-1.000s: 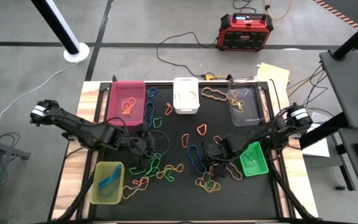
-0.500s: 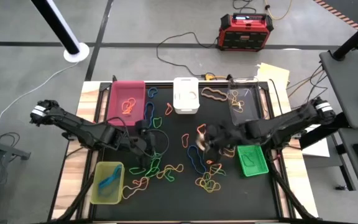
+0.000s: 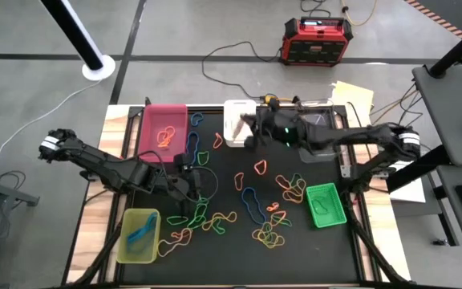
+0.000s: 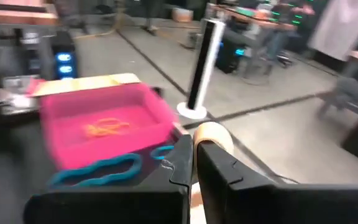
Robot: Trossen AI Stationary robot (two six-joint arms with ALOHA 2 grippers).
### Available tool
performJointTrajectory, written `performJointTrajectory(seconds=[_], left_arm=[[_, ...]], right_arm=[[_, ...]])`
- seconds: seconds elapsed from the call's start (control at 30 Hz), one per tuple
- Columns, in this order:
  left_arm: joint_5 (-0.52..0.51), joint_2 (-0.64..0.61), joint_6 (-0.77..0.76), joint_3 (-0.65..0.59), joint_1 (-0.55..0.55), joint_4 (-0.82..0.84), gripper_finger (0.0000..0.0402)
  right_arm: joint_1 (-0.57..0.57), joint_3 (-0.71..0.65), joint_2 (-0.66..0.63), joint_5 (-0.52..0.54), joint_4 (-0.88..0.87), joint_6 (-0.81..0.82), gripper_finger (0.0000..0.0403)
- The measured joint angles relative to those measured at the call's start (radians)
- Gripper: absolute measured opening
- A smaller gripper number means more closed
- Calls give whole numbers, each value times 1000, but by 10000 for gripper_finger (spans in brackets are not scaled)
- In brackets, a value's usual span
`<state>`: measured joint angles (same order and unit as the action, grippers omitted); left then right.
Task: Sort rubber bands into baskets
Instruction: Put the light orange rubber band into the white bin
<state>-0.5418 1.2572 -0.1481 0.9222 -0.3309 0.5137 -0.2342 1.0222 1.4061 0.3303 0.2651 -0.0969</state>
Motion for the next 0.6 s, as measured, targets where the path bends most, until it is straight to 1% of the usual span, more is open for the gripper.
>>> performJointTrajectory(seconds=[0.13,0.23,0.3,0.43,0.53,0.6], left_arm=[[-5,0,15,0,1,0,181],[-47,0,24,-1,1,0,181],[-71,0,25,-1,1,1,181],[-89,0,31,-1,2,1,181],[-89,0,31,-1,2,2,181],[-89,0,30,-1,2,3,181]], right_arm=[[-114,0,84,-63,77,30,9],[-178,2,155,-119,121,86,9],[-211,21,200,-154,107,121,10],[-245,66,277,-234,89,150,12],[-246,105,313,-234,70,150,12],[-247,134,326,-234,27,156,13]])
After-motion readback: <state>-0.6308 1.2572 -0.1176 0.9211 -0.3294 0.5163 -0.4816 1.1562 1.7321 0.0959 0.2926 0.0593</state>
